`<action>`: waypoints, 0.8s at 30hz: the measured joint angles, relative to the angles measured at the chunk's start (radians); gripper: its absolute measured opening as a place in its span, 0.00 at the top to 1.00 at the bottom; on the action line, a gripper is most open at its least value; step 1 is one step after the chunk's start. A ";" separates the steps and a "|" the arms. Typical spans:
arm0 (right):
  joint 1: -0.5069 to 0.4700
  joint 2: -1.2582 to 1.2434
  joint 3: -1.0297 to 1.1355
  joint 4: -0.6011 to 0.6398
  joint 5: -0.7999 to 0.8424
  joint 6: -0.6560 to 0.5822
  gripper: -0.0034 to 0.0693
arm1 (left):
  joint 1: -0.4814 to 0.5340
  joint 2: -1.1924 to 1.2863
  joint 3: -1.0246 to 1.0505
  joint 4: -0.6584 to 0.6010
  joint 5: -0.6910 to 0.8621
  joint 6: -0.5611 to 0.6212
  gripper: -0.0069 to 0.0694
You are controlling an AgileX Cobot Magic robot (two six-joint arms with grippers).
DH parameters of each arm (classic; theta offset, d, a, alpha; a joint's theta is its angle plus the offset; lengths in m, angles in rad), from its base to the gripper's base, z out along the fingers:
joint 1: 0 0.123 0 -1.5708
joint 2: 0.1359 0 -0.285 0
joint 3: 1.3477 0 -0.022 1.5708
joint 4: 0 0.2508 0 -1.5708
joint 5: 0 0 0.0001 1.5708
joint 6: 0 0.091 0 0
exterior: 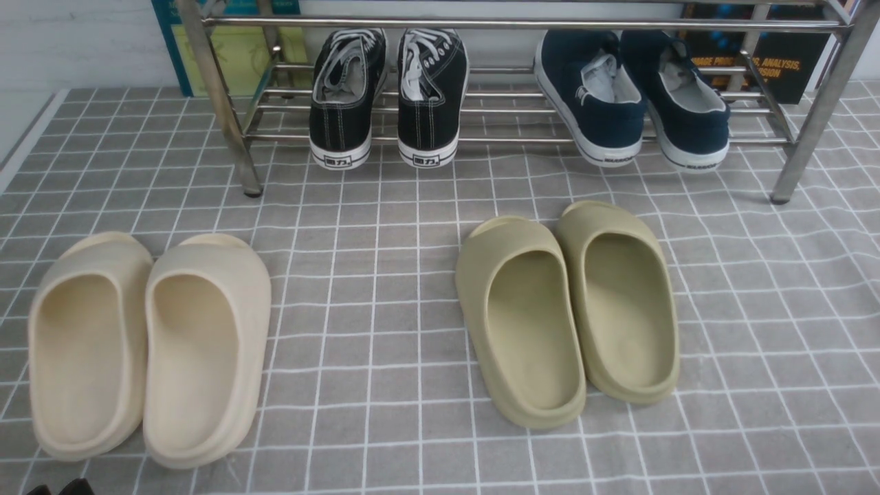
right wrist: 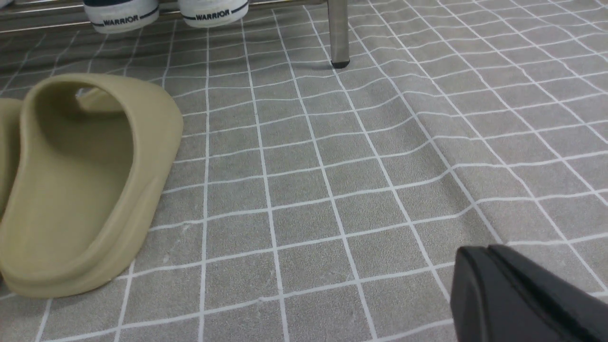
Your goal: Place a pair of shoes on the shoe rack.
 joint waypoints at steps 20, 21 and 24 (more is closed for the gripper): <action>0.000 0.000 -0.008 0.085 0.063 -0.180 0.96 | 0.000 0.000 0.000 0.000 0.001 0.000 0.60; 0.002 0.000 -0.008 0.108 0.063 -0.212 0.96 | 0.000 0.000 0.000 0.000 0.001 0.000 0.60; 0.013 0.000 -0.008 0.125 0.064 -0.249 0.96 | 0.000 0.000 0.000 0.000 0.001 0.000 0.60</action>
